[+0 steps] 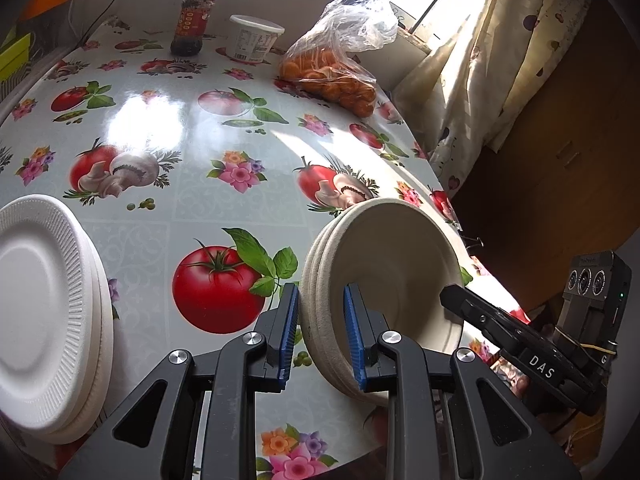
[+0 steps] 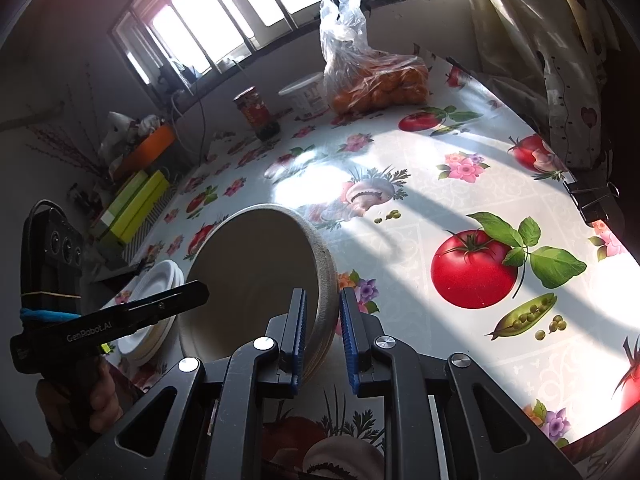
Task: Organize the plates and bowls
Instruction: 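Lift the bowl stack with the right gripper and carry it over the white plates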
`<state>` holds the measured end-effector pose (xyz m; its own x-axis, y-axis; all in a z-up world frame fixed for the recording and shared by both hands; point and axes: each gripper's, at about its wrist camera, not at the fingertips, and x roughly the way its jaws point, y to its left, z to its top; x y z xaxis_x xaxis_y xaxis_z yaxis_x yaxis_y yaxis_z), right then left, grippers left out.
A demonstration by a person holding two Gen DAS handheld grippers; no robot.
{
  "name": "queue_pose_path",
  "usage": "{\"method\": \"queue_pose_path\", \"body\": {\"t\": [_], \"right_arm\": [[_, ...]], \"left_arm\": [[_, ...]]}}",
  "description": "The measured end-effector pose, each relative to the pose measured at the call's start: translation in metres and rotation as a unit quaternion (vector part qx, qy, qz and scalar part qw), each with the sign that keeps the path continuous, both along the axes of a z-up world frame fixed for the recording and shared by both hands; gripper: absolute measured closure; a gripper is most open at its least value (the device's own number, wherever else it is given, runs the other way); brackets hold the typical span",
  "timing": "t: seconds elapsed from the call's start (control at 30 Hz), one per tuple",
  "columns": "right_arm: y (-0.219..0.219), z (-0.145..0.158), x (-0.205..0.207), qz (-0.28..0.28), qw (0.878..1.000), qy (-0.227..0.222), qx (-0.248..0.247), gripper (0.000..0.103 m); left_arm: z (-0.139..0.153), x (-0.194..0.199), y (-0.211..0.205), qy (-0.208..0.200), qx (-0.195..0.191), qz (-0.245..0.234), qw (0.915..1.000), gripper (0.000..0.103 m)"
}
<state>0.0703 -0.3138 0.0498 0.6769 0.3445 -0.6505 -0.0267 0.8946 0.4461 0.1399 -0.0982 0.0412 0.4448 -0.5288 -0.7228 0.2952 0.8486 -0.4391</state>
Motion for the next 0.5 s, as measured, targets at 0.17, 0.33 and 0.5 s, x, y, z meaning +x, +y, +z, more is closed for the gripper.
{"method": "queue_pose_path", "body": {"t": [0.17,0.33,0.5], "right_arm": [[0.006,0.006,0.006,0.008,1.000,-0.003,-0.002,0.086],[0.015,0.010,0.014,0.021,1.000,-0.004,-0.003,0.086],[0.027,0.015,0.021,0.037,0.999,-0.006,0.000,0.086]], "left_arm": [[0.005,0.001,0.007,-0.001,-0.002,0.011,0.9999,0.079],[0.010,0.002,0.017,0.000,-0.001,0.025,0.9997,0.079],[0.018,0.002,0.030,-0.006,-0.001,0.042,0.9991,0.079]]}}
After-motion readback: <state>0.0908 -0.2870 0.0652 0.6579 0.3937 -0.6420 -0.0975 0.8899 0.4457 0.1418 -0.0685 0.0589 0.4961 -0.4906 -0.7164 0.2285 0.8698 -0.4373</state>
